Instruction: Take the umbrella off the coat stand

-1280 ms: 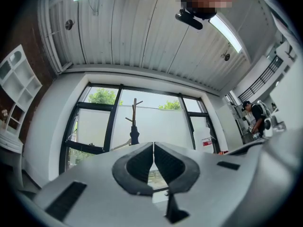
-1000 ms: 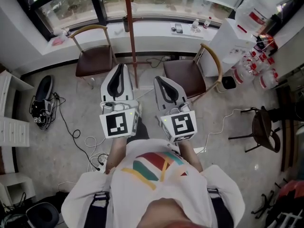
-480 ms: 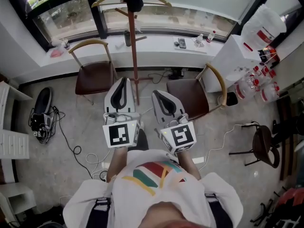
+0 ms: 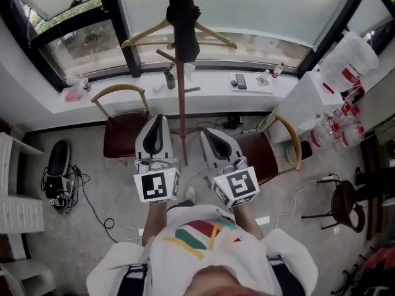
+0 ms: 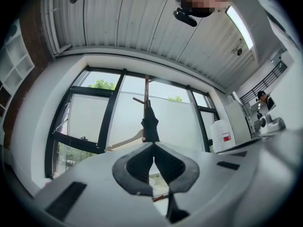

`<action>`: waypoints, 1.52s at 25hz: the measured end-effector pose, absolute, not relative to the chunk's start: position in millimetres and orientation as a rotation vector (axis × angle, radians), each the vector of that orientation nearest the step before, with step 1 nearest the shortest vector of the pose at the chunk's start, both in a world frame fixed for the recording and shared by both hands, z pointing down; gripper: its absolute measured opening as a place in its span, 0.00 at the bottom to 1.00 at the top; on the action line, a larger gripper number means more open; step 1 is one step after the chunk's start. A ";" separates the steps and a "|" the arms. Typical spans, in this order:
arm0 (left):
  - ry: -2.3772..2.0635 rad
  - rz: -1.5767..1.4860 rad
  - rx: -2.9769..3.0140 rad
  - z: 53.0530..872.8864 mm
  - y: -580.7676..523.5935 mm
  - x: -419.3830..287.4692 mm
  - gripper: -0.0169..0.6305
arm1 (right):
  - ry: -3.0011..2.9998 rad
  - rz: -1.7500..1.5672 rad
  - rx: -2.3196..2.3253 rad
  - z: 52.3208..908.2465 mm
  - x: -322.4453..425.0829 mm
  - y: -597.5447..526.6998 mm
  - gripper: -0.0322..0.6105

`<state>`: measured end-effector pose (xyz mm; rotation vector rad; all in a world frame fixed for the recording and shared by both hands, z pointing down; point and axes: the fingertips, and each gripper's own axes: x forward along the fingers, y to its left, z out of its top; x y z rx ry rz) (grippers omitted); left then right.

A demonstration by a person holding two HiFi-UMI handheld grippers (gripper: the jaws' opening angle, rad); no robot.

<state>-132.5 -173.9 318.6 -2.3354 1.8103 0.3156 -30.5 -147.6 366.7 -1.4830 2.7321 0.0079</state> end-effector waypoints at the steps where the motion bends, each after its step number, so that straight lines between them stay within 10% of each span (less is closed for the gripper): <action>1: 1.800 0.321 -2.333 315.3 -186.1 -135.5 0.04 | 2.725 0.024 -1.490 363.8 -33.8 -159.9 0.05; 38: 1.818 0.298 -2.335 315.8 -312.6 -109.2 0.04 | 2.623 0.083 -1.492 343.1 -6.1 -310.3 0.05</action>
